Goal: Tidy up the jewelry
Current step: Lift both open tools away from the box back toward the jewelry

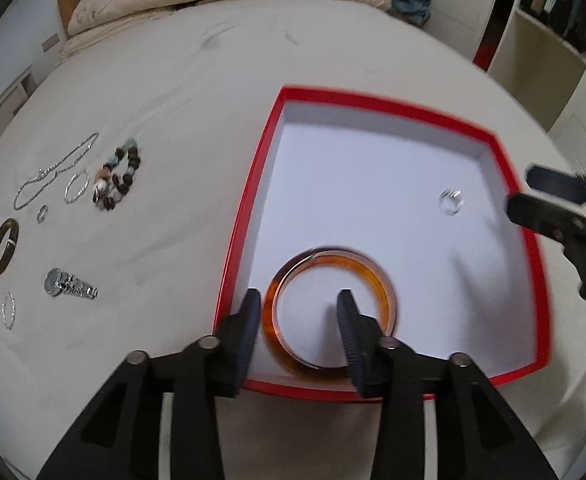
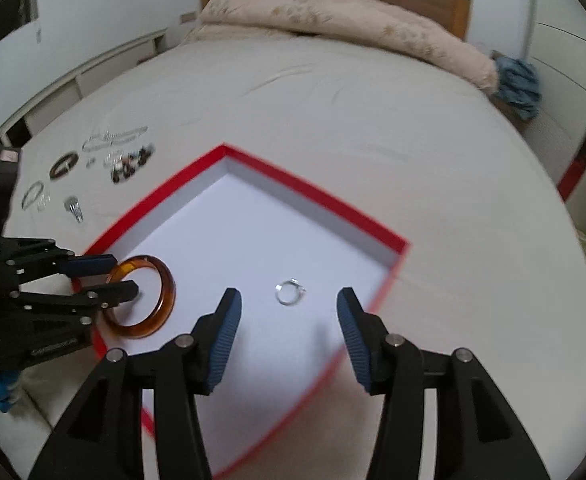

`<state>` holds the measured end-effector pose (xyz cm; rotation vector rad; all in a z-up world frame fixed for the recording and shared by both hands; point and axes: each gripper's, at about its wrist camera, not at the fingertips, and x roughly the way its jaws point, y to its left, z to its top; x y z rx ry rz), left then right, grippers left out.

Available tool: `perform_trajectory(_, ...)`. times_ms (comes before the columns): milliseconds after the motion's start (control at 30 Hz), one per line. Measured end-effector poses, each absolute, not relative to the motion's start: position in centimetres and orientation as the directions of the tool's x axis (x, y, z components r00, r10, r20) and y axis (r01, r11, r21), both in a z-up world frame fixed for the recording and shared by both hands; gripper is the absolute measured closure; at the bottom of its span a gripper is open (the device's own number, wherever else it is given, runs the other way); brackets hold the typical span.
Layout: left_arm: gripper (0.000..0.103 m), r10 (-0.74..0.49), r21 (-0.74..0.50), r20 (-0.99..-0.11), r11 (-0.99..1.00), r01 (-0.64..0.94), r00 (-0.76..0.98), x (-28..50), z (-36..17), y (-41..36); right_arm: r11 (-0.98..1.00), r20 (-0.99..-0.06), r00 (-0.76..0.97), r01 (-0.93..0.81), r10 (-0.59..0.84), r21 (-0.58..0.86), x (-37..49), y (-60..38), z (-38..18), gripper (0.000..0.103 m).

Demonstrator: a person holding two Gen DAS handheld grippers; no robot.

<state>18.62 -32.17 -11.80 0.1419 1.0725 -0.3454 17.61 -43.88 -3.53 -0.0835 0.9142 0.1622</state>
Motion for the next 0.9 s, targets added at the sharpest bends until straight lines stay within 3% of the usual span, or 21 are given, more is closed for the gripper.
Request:
perform_trajectory(300, 0.059, -0.254, -0.053, -0.803, 0.932, 0.36, 0.54, 15.1, -4.5, -28.7, 0.996, -0.749, 0.66, -0.084, 0.056, 0.0, 11.7, -43.7, 2.7, 0.055)
perform_trajectory(600, 0.055, -0.127, 0.054, -0.776, 0.963, 0.265, 0.618, 11.5, -0.5, -17.5, 0.991, -0.696, 0.709, -0.13, 0.117, 0.035, 7.3, -36.7, 7.7, 0.055)
perform_trajectory(900, 0.053, -0.006, 0.081, -0.73, 0.992, 0.095, 0.683, 8.4, 1.7, -4.1, 0.98, -0.648, 0.738, -0.175, 0.191, 0.09, 5.1, -29.1, 9.9, 0.055)
